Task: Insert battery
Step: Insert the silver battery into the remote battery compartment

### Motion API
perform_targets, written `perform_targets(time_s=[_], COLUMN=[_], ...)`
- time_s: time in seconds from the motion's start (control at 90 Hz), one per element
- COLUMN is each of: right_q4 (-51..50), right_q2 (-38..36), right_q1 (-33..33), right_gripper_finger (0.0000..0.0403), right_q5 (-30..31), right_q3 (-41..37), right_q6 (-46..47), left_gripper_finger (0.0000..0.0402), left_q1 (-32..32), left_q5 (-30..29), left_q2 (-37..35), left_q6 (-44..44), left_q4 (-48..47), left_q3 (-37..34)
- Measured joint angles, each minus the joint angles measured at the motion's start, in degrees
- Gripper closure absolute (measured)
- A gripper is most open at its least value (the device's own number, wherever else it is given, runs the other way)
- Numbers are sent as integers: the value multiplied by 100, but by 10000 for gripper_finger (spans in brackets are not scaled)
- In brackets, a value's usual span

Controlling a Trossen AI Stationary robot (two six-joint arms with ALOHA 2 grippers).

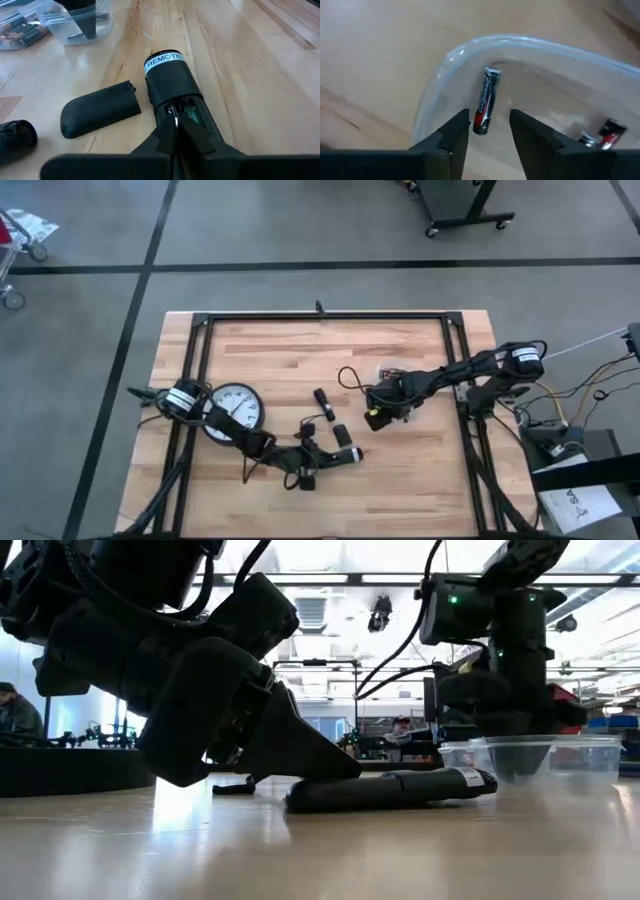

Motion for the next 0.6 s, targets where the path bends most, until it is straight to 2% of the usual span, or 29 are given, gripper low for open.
perform_targets(time_s=[0.144, 0.333, 0.444, 0.6], right_q4=[30, 1, -236, -1433], right_q2=[58, -54, -83, -84], right_q1=[6, 9, 17, 195], right_gripper_finger=[317, 386, 393, 399], right_q5=[20, 130, 228, 905], right_q3=[0, -13, 119, 730], right_q6=[-263, -562, -758, -921], left_gripper_finger=[401, 401, 401, 401], left_q1=[0, 0, 0, 2], left_q5=[0, 1, 18, 49], left_q2=[0, -1, -64, -302], left_q6=[0, 3, 68, 232], left_q4=[2, 18, 32, -109], left_q3=[0, 0, -6, -28])
